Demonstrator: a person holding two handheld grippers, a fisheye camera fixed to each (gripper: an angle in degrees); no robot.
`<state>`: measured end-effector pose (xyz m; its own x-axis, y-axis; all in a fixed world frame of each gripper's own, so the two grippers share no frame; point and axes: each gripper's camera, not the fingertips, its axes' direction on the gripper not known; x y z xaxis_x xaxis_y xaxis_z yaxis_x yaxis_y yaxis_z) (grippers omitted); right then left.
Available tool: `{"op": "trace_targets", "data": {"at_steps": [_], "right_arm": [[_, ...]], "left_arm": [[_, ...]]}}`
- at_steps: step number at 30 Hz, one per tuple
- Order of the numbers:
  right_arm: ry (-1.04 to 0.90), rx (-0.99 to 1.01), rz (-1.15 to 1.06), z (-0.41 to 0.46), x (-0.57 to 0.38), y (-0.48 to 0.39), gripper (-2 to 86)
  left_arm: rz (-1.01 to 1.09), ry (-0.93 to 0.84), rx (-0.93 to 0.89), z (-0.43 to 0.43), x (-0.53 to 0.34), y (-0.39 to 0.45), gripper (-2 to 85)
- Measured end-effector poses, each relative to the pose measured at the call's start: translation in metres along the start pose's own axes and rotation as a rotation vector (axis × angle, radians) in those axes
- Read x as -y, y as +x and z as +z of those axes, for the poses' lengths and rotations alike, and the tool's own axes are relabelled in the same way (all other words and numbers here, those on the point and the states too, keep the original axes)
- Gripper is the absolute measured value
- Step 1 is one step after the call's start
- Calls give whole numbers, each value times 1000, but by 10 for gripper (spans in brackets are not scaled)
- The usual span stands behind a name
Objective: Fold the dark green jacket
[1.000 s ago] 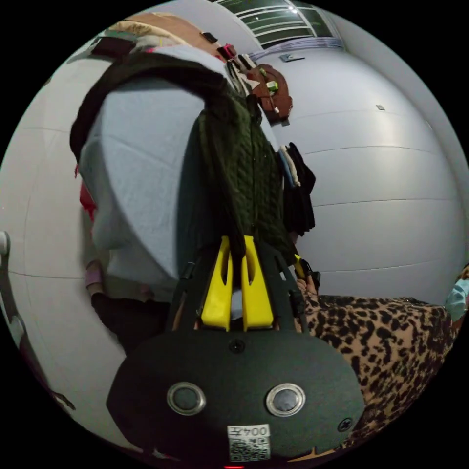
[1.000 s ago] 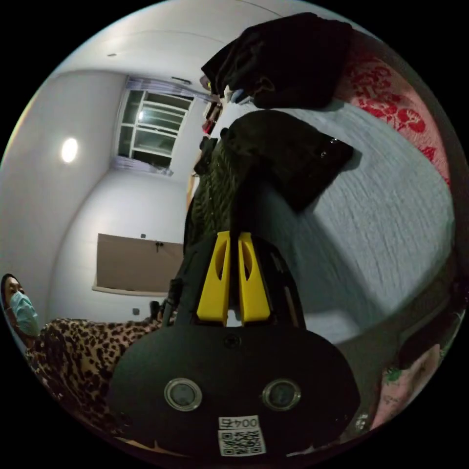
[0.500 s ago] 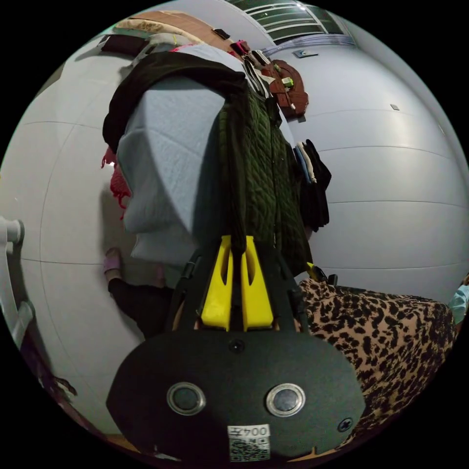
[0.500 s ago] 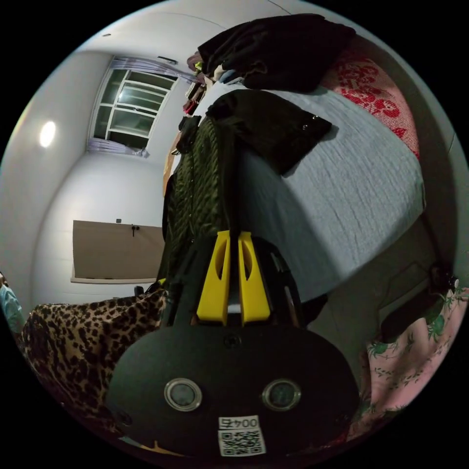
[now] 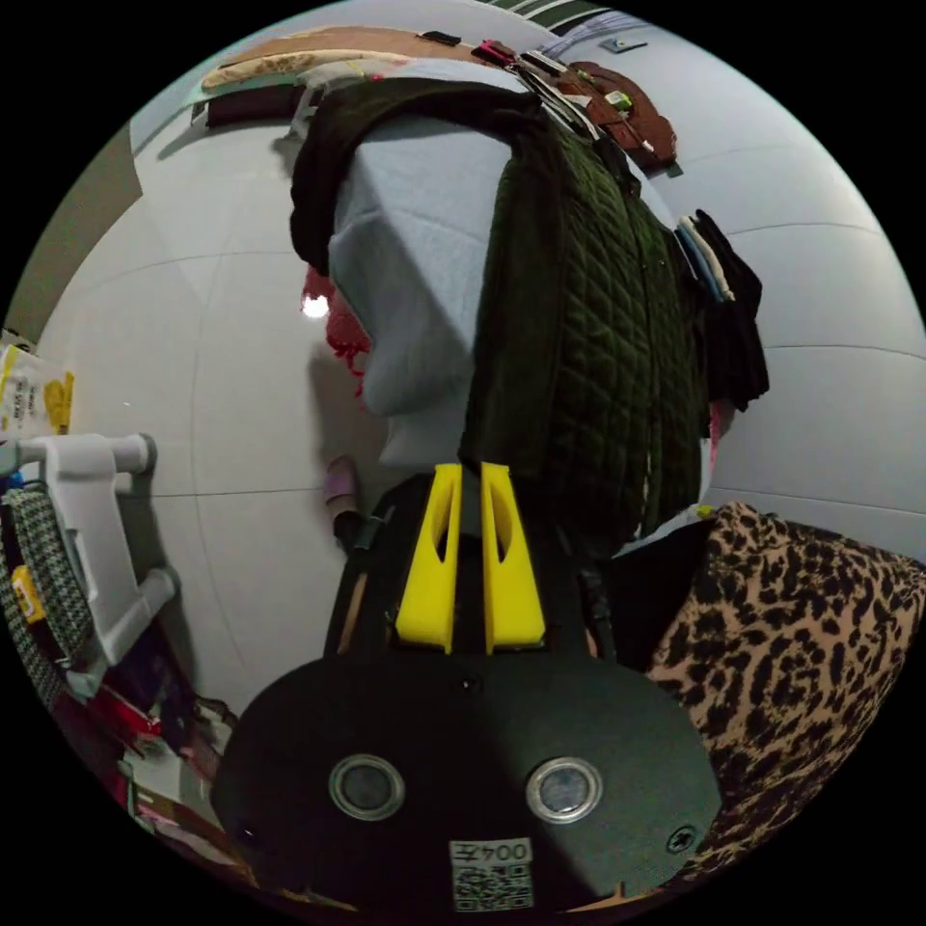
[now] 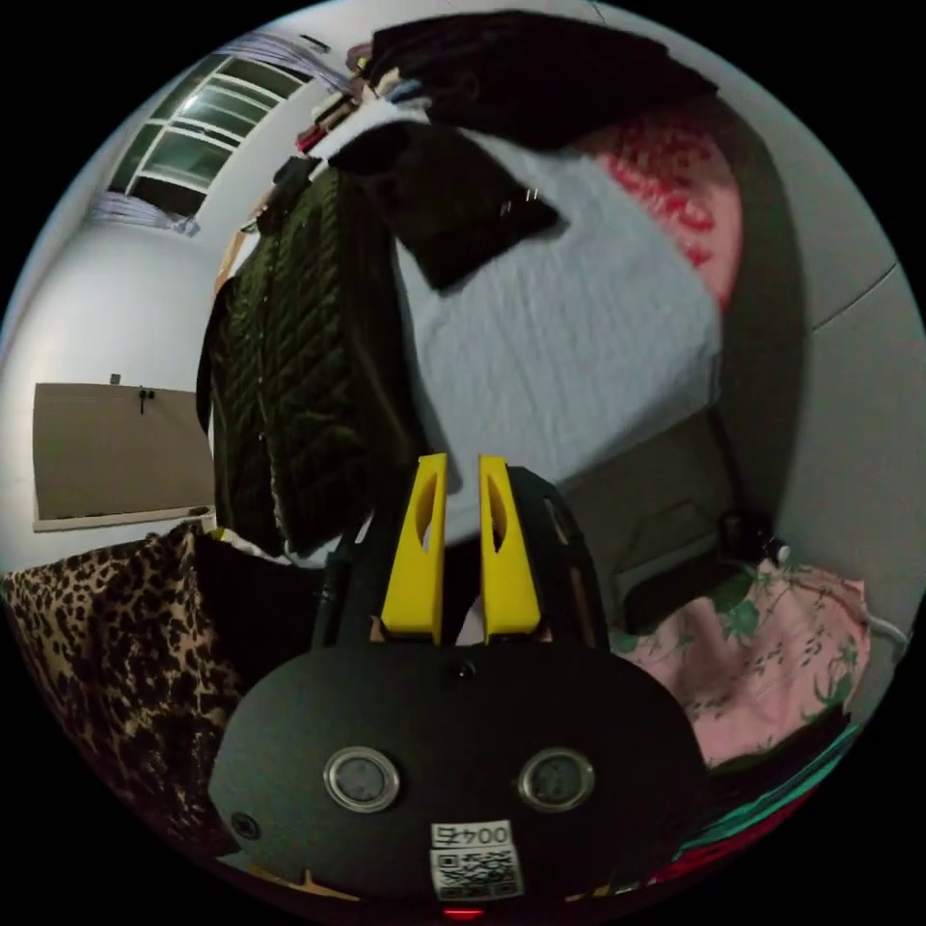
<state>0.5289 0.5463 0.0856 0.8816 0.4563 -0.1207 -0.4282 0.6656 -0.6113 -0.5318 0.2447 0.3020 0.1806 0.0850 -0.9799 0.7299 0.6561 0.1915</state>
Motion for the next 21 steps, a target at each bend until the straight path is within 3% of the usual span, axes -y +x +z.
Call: {"op": "trace_targets", "data": {"at_steps": [3,7,15,21], "right_arm": [[118,-56,-97,-22,27,-8,84],[134,-168,-326,-10,73,-48,106],[-31,-311,-509,31,102,-77,141],[37,-389,-532,23,87,-79,103]], "left_arm": [[103,33,7,12,11,39,19],[264,11,40,69,41,118,15],[298,-80,147,160,64,186,9],[256,-112,139,185,72,205,4]]}}
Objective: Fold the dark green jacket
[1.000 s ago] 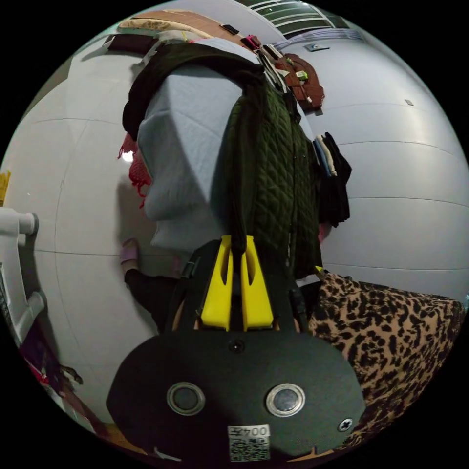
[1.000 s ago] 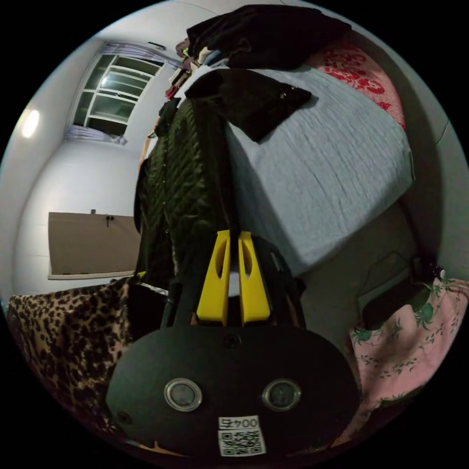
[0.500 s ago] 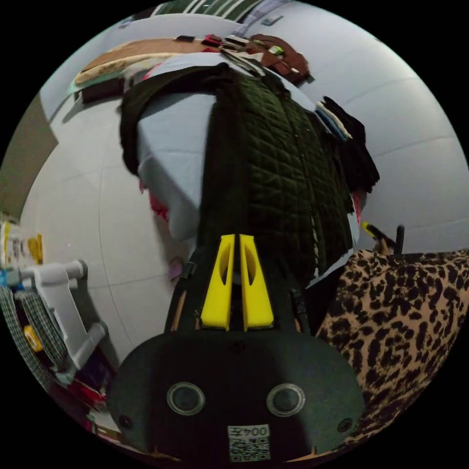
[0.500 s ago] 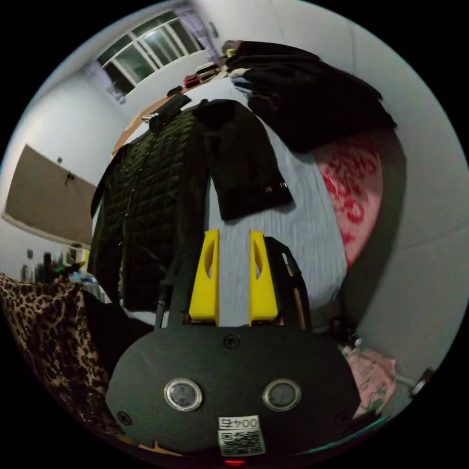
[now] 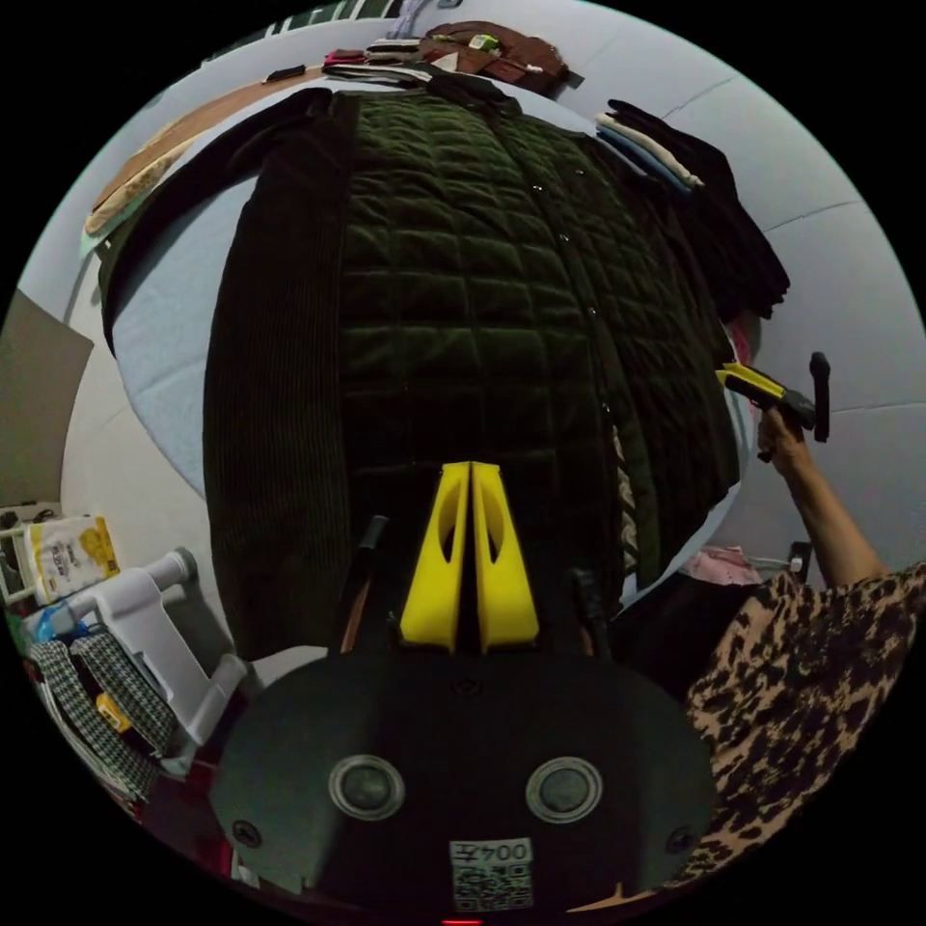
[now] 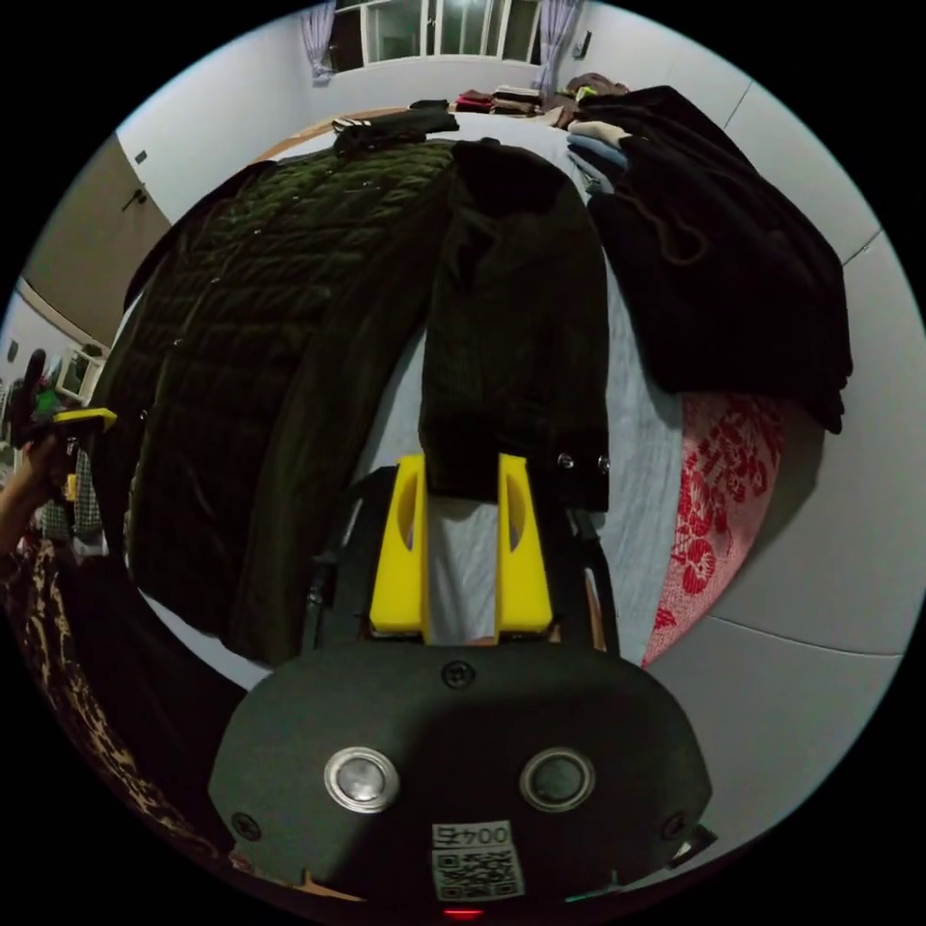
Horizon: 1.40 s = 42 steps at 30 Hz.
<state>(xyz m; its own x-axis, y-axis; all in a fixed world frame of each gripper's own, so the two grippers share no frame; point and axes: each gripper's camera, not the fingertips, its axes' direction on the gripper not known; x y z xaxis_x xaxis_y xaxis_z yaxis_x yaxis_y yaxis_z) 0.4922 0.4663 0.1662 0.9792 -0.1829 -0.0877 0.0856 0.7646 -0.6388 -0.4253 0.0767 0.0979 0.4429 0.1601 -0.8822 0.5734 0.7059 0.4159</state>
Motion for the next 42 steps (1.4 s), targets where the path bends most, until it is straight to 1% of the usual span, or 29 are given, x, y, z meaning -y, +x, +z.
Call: {"op": "trace_targets", "data": {"at_steps": [2,3,6,8,10,12,14,16,17,19,20,22,24,26,27,28,29,30,31,32,33,34,35,36,37,38,40,42], "right_arm": [[-1,0,48,-4,-1,8,72],[-12,27,80,-7,0,14,49],[-32,160,130,-23,6,26,38],[26,254,152,-49,11,33,36],[121,349,145,-97,25,43,34],[197,358,129,-140,38,55,34],[276,346,125,-187,49,75,33],[366,268,149,-245,58,108,33],[382,243,162,-258,60,118,33],[408,125,230,-297,64,159,33],[395,97,249,-303,66,170,34],[341,-35,367,-307,71,217,35],[277,-83,466,-292,74,254,38],[180,-54,563,-267,77,286,44],[173,-61,632,-258,73,299,48],[237,-77,680,-260,65,303,50],[284,-78,695,-263,61,302,54],[381,-77,696,-271,54,295,63],[456,-76,659,-280,49,279,70],[486,-75,624,-283,48,269,73],[520,-55,529,-286,48,243,79],[501,-7,428,-282,51,215,88],[480,27,380,-276,53,200,94],[430,116,275,-261,58,167,101],[357,211,197,-240,62,135,104],[314,256,159,-229,64,118,105],[125,411,32,-181,70,52,106],[16,453,-21,-154,71,11,105]], "left_arm": [[30,-25,27,5,7,10,3],[55,-53,56,9,14,18,2],[98,-143,131,18,33,39,2],[119,-178,172,23,41,51,2],[137,-185,210,28,46,63,2],[139,-166,223,30,46,70,2],[133,-156,228,32,48,74,2],[138,-167,237,34,54,81,2],[137,-171,238,35,56,82,2],[141,-185,237,36,62,86,2],[141,-187,234,35,63,87,2],[132,-187,207,34,67,87,2],[122,-185,182,32,70,86,2],[117,-187,162,30,72,85,2],[114,-189,151,28,74,85,2],[109,-189,141,26,75,84,2],[108,-189,138,25,76,84,2],[108,-190,137,23,77,85,2],[113,-194,145,21,79,88,2],[120,-197,153,20,80,90,2],[141,-206,175,18,82,94,2],[162,-214,200,16,83,99,2],[169,-216,212,15,84,101,2],[177,-218,235,13,84,105,3],[184,-219,253,10,85,108,3],[187,-218,260,9,85,109,3],[195,-212,273,1,84,111,4],[189,-202,257,-6,84,109,5]]}}
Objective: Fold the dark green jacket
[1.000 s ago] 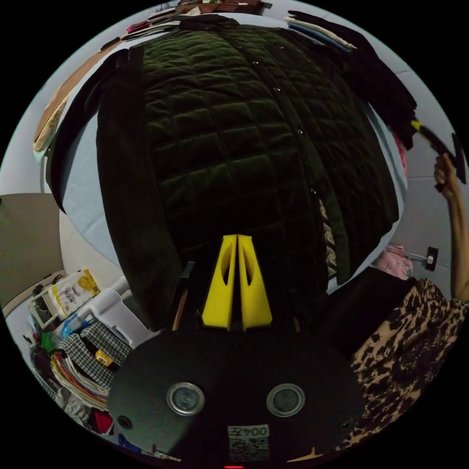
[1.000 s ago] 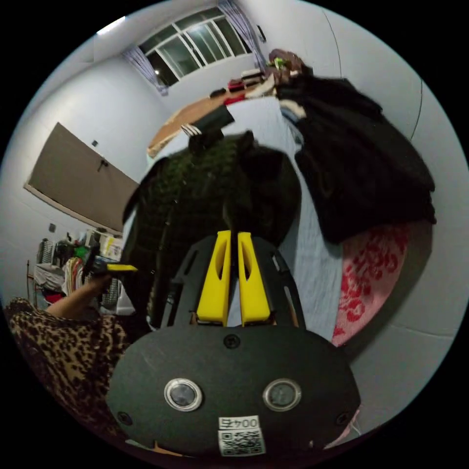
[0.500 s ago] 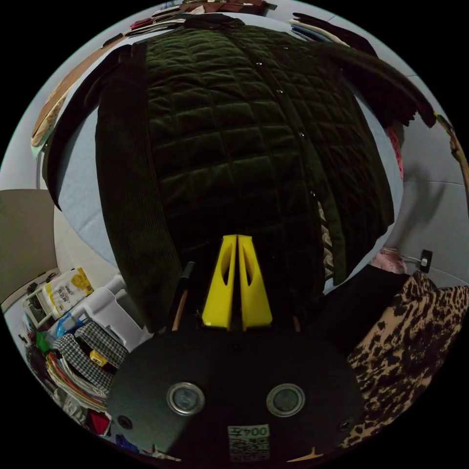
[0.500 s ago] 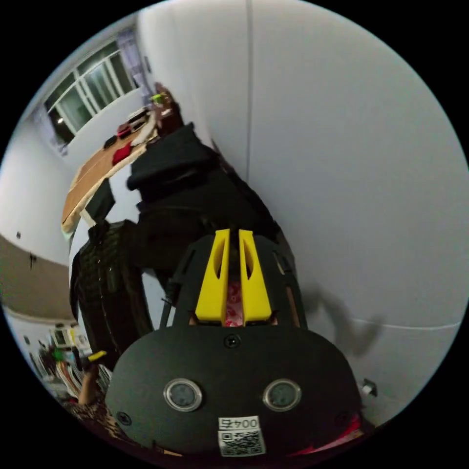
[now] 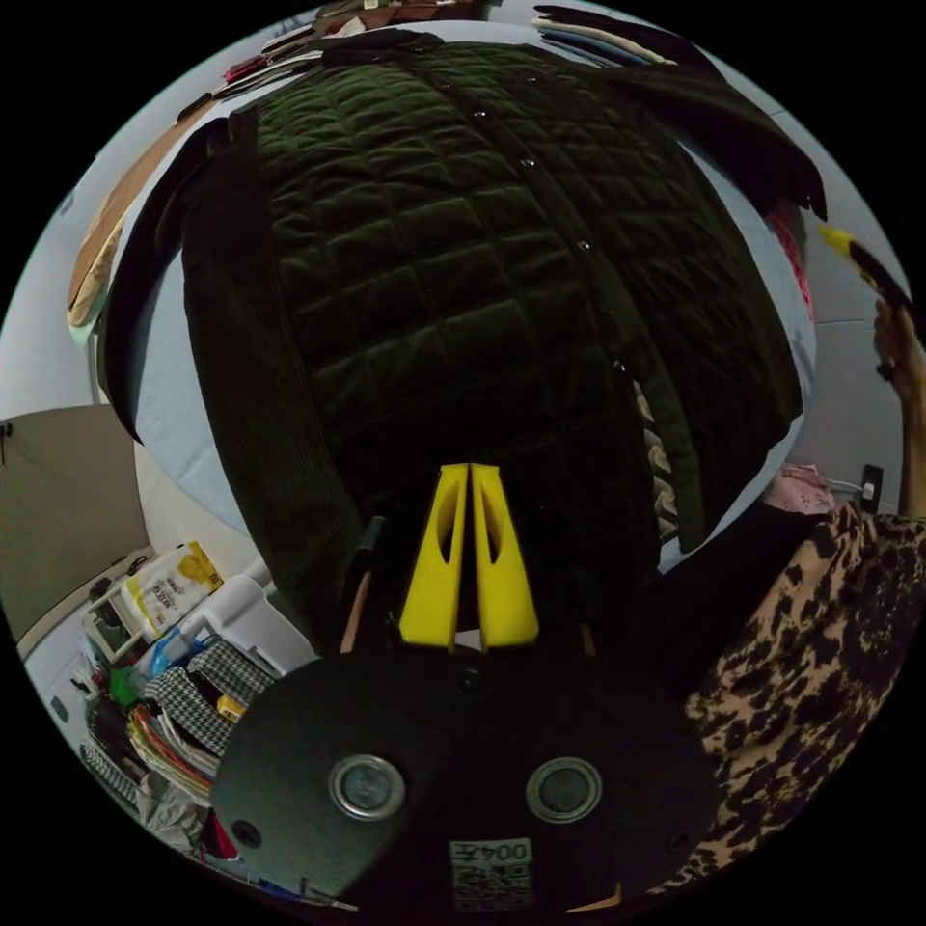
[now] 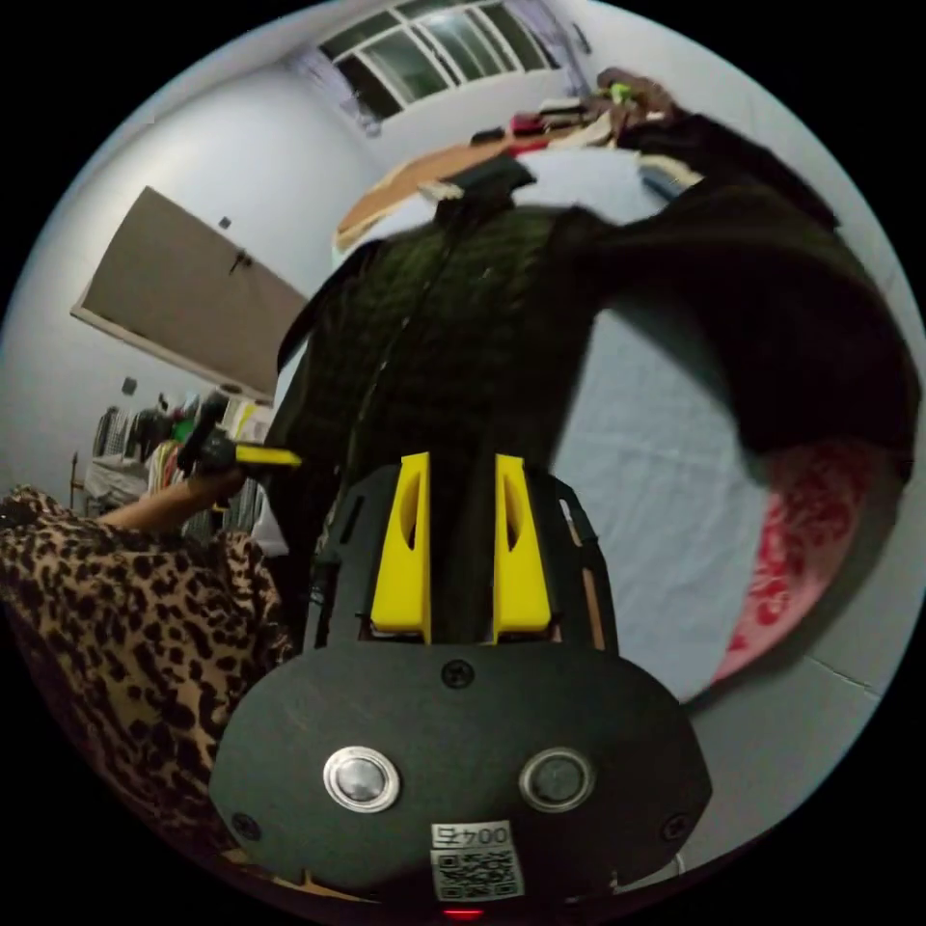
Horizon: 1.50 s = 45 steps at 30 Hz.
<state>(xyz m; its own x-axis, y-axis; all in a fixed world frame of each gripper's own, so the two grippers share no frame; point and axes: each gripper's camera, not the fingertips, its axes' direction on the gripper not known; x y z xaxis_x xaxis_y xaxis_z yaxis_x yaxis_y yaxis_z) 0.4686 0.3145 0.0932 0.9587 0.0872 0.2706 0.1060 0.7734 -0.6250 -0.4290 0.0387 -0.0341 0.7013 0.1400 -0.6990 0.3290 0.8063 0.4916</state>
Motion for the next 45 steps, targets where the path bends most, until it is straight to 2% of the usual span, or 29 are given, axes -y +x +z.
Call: {"op": "trace_targets", "data": {"at_steps": [5,9,12,14,16,19,25,30,33,36,41,45], "right_arm": [[-164,44,14,58,4,-46,101],[-321,-44,-39,88,28,-75,107],[-368,-150,-11,90,55,-84,90],[-419,-164,28,90,73,-89,87],[-479,-216,55,93,94,-98,86],[-573,-324,43,100,122,-112,75],[-742,-382,118,113,171,-122,82],[-799,-369,166,114,196,-122,84],[-817,-373,184,116,207,-126,86],[-831,-389,205,118,215,-130,86],[-814,-385,239,117,220,-132,86],[-729,-386,270,112,212,-136,86]], "left_arm": [[-20,69,-103,-15,-14,-21,7],[27,132,-201,-28,-27,-41,12],[49,224,-298,-41,-40,-67,24],[5,339,-288,-64,-52,-89,39],[-74,486,-184,-98,-67,-128,72],[-172,554,-28,-126,-74,-189,102],[-233,537,87,-142,-57,-284,126],[-191,487,140,-143,-39,-315,124],[-169,493,102,-154,-36,-334,111],[-161,477,107,-180,-35,-352,63],[-190,453,-118,-256,-34,-425,32],[-289,429,-300,-298,-23,-523,25]]}}
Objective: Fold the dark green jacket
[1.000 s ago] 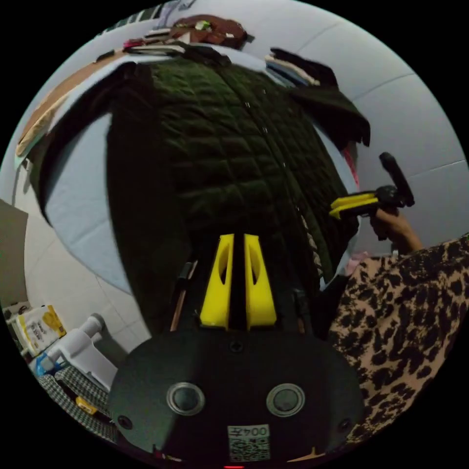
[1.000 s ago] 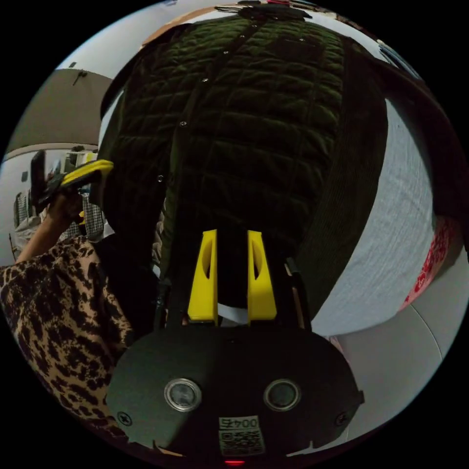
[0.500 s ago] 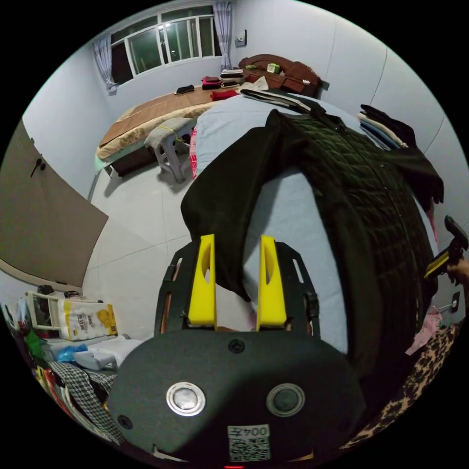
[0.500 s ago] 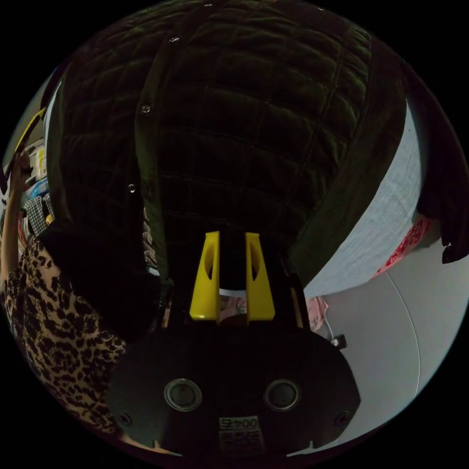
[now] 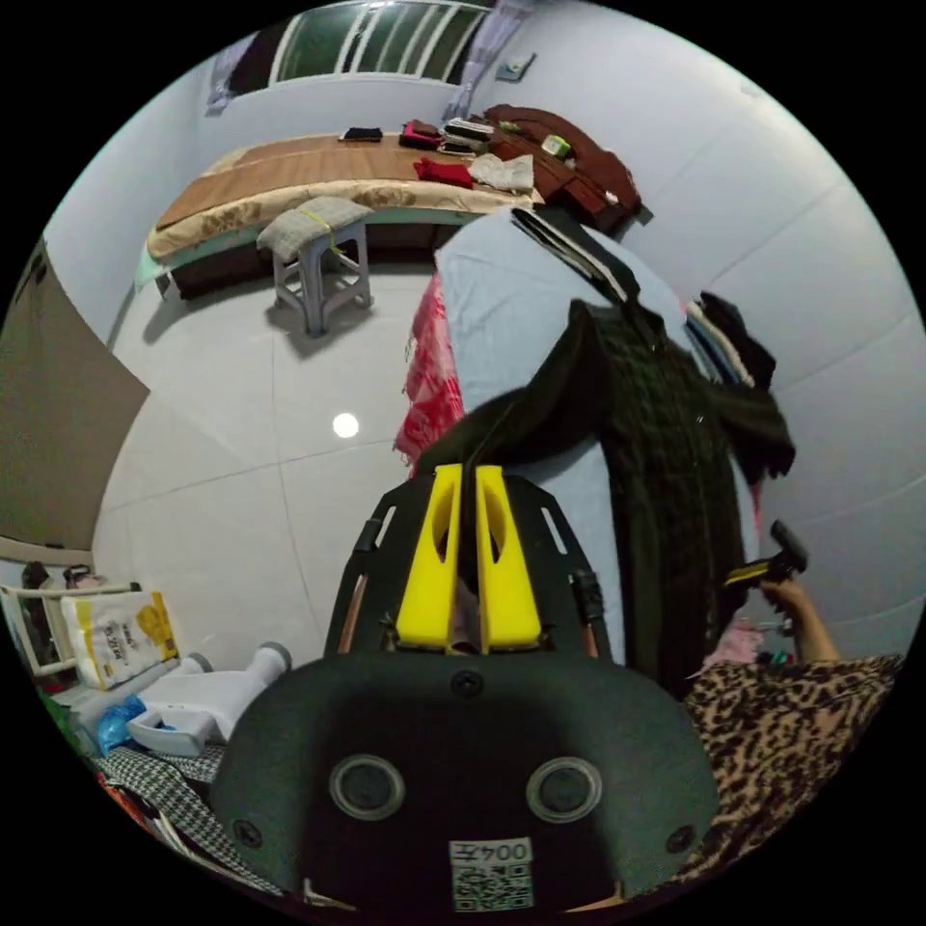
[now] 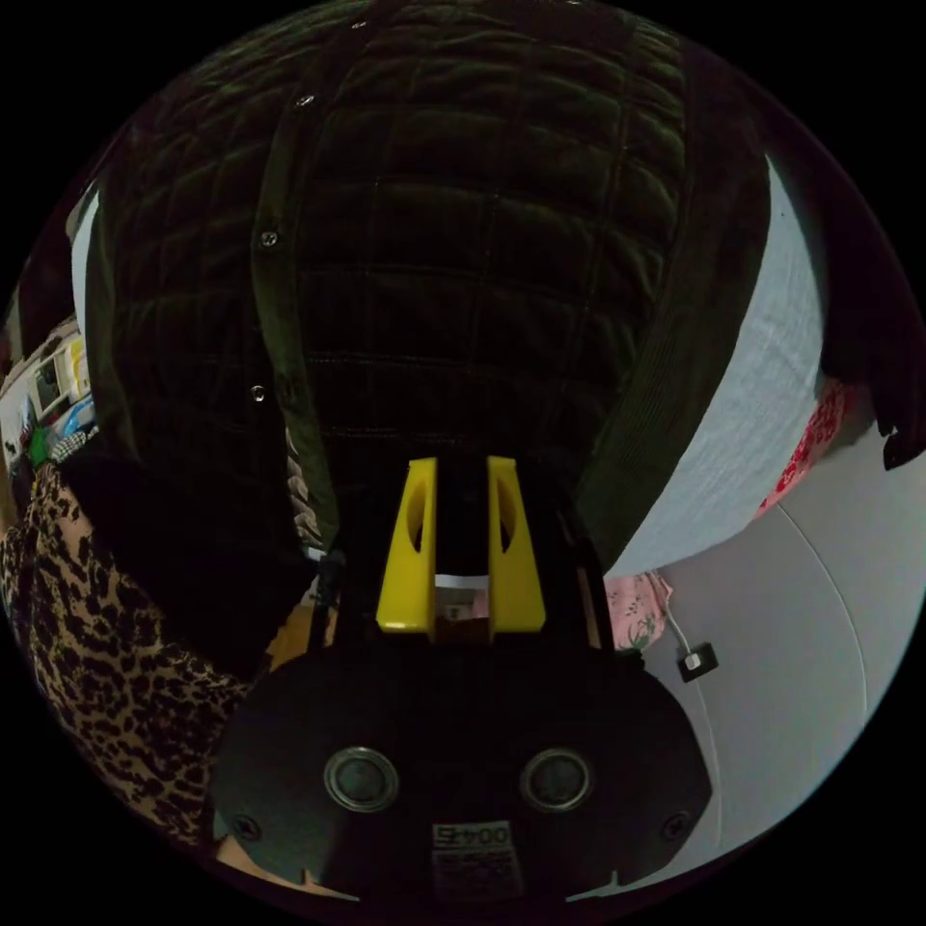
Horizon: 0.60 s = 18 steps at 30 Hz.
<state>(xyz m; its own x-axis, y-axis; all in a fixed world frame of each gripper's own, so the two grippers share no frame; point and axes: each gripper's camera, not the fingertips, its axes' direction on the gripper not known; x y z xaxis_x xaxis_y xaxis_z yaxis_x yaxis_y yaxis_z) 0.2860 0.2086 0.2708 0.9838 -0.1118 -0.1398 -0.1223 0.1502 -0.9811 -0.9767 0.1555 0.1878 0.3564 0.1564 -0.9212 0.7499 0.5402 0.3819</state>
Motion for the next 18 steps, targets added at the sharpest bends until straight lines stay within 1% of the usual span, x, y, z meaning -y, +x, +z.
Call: {"op": "trace_targets", "data": {"at_steps": [2,4,5,9,10,11,12,13,14,16,17,18], "right_arm": [[41,1,13,2,-6,-2,86],[88,1,31,5,-14,-4,86],[98,2,36,6,-15,-5,86],[142,3,44,14,-23,-8,87],[146,3,44,16,-25,-8,87],[147,4,45,18,-25,-9,87],[148,2,45,21,-26,-10,87],[150,-3,46,24,-27,-11,87],[152,-5,47,25,-27,-12,87],[167,-9,49,32,-31,-13,87],[173,-6,52,34,-32,-13,87],[186,4,60,38,-35,-12,87]], "left_arm": [[-43,-71,-41,4,18,-30,21],[-86,-150,-45,21,30,-59,18],[-91,-159,-35,23,32,-63,18],[-165,-74,94,13,39,-78,15],[-198,-28,149,3,39,-80,15],[-208,3,167,-3,39,-80,14],[-205,72,170,-15,39,-74,15],[-161,131,147,-22,39,-58,17],[-123,149,125,-23,40,-47,18],[93,180,-43,-8,36,17,21],[145,176,-85,0,33,35,22],[241,162,-152,19,25,73,24]]}}
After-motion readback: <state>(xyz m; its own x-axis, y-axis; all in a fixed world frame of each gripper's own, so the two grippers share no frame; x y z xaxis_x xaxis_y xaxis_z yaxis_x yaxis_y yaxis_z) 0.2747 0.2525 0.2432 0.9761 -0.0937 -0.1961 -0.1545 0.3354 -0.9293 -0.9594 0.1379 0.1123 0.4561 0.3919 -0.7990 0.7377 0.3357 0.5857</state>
